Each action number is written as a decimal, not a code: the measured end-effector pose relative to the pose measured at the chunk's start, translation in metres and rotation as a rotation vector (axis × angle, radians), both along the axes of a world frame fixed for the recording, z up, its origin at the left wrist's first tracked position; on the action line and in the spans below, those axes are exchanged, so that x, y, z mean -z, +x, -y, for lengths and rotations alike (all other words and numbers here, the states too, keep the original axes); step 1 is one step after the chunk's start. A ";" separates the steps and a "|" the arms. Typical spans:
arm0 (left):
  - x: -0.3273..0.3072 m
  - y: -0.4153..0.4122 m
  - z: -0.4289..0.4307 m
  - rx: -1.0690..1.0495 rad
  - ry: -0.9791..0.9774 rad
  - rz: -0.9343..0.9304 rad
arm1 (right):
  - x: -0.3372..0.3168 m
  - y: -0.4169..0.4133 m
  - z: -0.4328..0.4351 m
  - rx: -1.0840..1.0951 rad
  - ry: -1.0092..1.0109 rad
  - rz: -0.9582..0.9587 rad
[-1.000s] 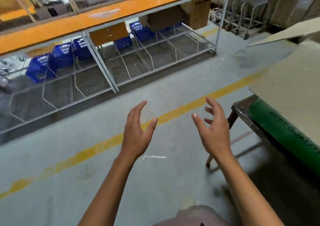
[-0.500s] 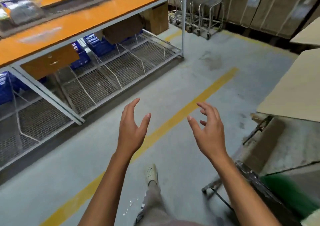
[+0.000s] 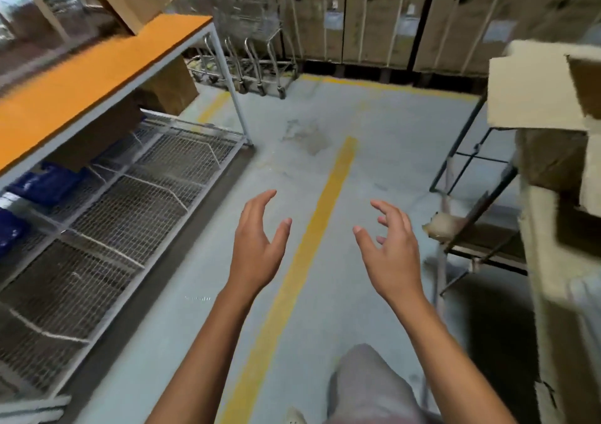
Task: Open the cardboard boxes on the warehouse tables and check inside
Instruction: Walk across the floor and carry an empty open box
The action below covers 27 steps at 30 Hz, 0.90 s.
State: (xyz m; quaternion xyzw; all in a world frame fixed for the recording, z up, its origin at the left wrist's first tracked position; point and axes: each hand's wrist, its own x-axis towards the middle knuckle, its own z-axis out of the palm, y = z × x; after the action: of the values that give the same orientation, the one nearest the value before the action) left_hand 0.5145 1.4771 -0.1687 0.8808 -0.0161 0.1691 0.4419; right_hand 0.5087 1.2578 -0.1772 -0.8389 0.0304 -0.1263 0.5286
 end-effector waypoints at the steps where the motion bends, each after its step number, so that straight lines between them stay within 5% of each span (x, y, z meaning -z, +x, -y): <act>1: 0.002 0.024 0.001 0.030 0.001 -0.004 | 0.003 0.018 0.005 0.030 -0.002 -0.011; 11: 0.018 0.281 0.067 0.289 0.017 -0.064 | 0.021 0.233 0.088 0.325 0.012 -0.027; 27: 0.006 0.656 0.157 0.439 0.000 0.002 | 0.006 0.569 0.129 0.348 -0.034 -0.016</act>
State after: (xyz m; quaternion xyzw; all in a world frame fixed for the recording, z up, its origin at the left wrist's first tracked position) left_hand 1.1706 1.3204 -0.1747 0.8560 -0.2080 0.0700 0.4680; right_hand 1.0782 1.1290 -0.1829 -0.8307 0.1774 -0.2097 0.4842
